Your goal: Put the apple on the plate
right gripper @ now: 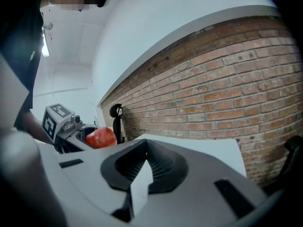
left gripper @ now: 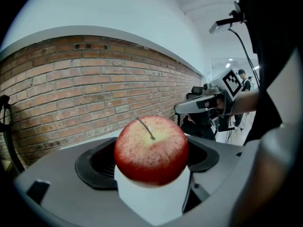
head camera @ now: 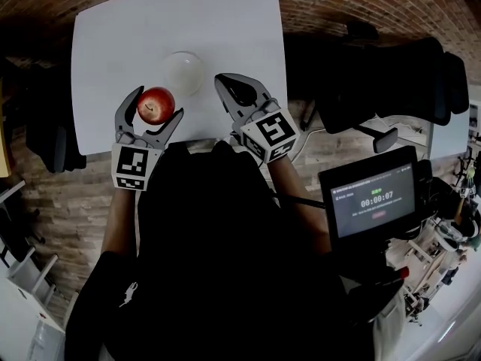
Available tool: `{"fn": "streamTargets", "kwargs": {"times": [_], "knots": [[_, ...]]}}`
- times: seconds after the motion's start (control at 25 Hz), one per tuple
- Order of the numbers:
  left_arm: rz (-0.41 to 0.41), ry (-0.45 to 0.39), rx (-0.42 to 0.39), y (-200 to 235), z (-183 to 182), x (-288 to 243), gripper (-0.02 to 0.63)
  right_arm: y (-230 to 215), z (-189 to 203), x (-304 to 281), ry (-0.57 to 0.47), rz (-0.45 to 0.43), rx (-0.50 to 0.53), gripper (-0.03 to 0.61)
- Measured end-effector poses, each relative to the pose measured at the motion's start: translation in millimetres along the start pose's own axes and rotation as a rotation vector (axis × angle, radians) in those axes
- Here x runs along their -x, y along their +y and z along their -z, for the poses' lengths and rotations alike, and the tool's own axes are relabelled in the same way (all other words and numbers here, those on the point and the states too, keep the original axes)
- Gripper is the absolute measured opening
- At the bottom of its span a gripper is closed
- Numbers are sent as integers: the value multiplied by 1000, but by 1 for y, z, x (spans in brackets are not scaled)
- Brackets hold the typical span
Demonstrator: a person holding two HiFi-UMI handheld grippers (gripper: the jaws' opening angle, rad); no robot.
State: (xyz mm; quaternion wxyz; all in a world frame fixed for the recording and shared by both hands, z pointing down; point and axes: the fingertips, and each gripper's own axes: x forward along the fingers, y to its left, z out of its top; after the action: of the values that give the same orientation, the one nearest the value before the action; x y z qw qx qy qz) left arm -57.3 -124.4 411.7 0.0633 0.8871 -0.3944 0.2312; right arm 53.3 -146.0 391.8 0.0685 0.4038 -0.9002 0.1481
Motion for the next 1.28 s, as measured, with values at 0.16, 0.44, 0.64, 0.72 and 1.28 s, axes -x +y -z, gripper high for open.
{"fn": "streamTargets", "kwargs": {"times": [0.16, 0.44, 0.64, 0.72, 1.28], "knots": [[27, -2, 2, 9, 0, -3, 420, 0, -4, -5, 2, 26, -3, 3], [83, -6, 6, 19, 15, -5, 420, 13, 3, -15, 17, 69, -4, 3], [121, -9, 2, 20, 14, -13, 420, 12, 3, -18, 30, 86, -6, 3], [135, -5, 5, 22, 16, -16, 420, 12, 3, -21, 37, 94, -7, 3], [198, 20, 40, 21, 32, -35, 420, 16, 10, -23, 106, 118, 2, 3]]}}
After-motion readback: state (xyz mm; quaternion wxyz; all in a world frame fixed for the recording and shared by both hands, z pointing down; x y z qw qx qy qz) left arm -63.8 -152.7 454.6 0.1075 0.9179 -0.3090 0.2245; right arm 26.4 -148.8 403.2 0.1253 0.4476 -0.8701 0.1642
